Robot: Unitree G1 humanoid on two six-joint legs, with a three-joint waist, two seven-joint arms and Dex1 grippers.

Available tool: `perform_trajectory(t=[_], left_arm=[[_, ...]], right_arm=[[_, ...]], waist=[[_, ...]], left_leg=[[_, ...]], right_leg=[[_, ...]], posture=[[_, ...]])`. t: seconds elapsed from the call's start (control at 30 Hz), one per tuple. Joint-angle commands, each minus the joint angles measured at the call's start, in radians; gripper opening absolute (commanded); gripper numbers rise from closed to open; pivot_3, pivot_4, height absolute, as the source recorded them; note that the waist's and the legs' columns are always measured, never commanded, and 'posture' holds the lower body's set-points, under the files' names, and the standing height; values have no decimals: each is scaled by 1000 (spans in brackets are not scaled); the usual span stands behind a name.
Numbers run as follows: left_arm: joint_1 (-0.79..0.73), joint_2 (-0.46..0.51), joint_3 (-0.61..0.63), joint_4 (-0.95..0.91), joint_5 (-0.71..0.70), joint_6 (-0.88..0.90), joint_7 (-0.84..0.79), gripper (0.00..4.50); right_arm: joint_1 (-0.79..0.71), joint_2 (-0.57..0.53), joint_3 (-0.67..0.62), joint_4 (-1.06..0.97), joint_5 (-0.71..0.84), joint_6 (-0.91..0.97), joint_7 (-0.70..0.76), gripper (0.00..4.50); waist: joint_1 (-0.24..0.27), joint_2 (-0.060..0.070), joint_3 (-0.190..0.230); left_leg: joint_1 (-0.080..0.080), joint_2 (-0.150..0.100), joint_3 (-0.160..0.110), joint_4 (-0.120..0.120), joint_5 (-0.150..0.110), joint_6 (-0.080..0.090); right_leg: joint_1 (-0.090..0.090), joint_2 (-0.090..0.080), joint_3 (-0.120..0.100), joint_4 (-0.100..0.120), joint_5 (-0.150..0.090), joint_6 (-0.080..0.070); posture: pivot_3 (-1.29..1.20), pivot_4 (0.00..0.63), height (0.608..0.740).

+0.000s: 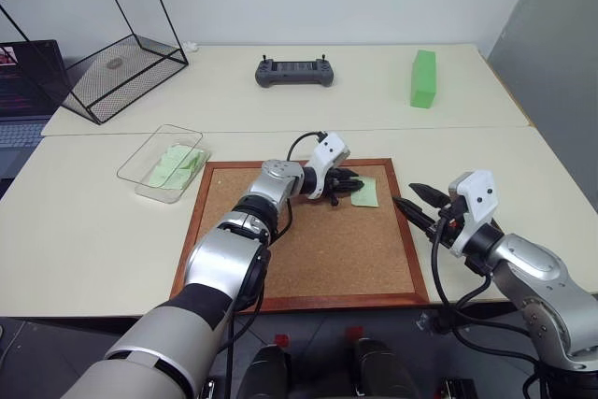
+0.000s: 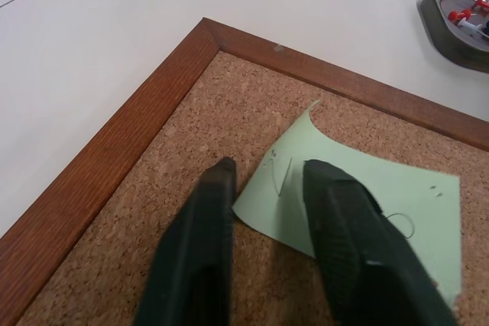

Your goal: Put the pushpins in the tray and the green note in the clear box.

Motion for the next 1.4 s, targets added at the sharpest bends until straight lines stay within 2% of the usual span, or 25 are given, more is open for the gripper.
perform_trajectory(t=[0.03,0.13,0.4,0.7,0.8,0.9,1.03,1.13,1.23,1.4], left_arm=[[-15,3,13,-3,8,-2,-3,510],[-16,4,16,-3,11,-2,-5,27],[-16,10,36,-9,-5,10,-19,27],[-40,97,144,-115,-129,172,-187,27],[-24,163,194,-263,-224,381,-259,27],[76,232,192,-553,-289,570,-279,27],[224,305,204,-900,-375,776,-222,27],[329,365,268,-1138,-452,928,-138,27],[389,397,327,-1277,-506,1015,-50,27],[448,422,425,-1400,-553,1076,103,27]], right_arm=[[-1,1,-8,-41,6,-11,-3,2174],[-5,0,-11,-36,6,-13,0,2174],[-17,5,-3,-33,13,-12,8,2174],[-48,6,-7,-20,26,-21,33,2174],[-60,19,-11,-13,47,-28,45,2174],[-70,43,-37,-18,101,-23,52,2174],[-83,48,-42,-25,135,-25,68,2174],[-121,61,-26,-38,173,-15,70,2174],[-162,77,5,-45,195,-2,68,2174],[-216,100,67,-22,203,-1,74,2174]], waist=[[0,0,0],[0,0,0],[0,0,0],[-4,0,0],[-2,0,0],[-9,0,0],[-18,1,-1],[-18,1,0],[-21,1,0],[-16,1,0]], left_leg=[[0,0,0,0,0,0],[0,0,0,0,0,0],[0,0,0,0,0,0],[0,0,0,0,0,0],[0,0,-1,0,0,0],[0,1,-1,0,0,0],[1,9,-4,0,0,0],[1,10,-4,0,0,0],[1,12,-4,1,0,0],[3,12,-3,1,0,-1]], right_leg=[[0,0,0,0,0,0],[0,0,0,0,0,0],[0,0,0,0,0,0],[0,0,0,1,0,0],[0,0,-1,1,0,0],[0,0,-1,1,0,0],[0,0,1,1,0,0],[0,0,2,2,0,0],[-1,1,2,2,0,0],[1,1,1,2,0,0]], posture=[[0,150,740],[0,150,740],[0,150,740],[0,150,740],[0,150,740],[0,150,740],[0,150,740],[0,150,740],[0,150,740],[0,150,740]])
